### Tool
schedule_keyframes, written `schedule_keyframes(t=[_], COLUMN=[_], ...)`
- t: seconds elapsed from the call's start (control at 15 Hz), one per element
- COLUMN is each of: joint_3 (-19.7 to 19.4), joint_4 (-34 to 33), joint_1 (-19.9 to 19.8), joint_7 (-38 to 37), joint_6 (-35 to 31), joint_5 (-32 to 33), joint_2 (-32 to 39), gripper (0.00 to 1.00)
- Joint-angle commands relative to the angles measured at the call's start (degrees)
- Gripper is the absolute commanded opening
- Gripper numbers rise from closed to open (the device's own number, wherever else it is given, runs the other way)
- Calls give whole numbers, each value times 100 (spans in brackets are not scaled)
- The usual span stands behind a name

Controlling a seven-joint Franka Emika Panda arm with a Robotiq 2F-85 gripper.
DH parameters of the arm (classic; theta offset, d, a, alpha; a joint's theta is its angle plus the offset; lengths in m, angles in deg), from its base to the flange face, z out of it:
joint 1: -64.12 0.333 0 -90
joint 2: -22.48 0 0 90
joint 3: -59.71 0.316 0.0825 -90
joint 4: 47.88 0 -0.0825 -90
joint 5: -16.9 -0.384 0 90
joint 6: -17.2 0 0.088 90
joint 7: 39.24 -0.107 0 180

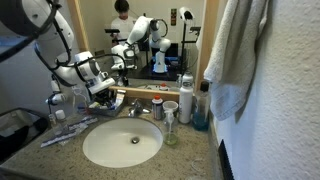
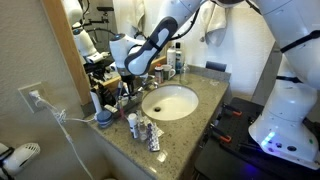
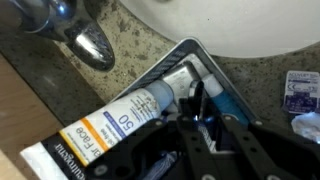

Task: Pick up the shaving stick from the sink and put it in the grey basket on the left

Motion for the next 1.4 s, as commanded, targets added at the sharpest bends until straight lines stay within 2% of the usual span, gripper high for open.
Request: schedule_keyframes(t=[0.0,0.33,0.47,0.87,1.0,1.33], joint_3=[-96,-68,-168,-81,36,90], joint_4=[18,99,128,552,953,2394], joint_1=[79,69,172,222,146,44], joint_7=[-150,-452,-878,-2013,-2293,-3124], joint_6=[-117,7,198,885,783,-130], joint_5=[122,-60,-46,-611,-987,-1745], joint_2=[-47,-221,-334,-1015,-1429,-2694], gripper=[54,92,100,100,100,100])
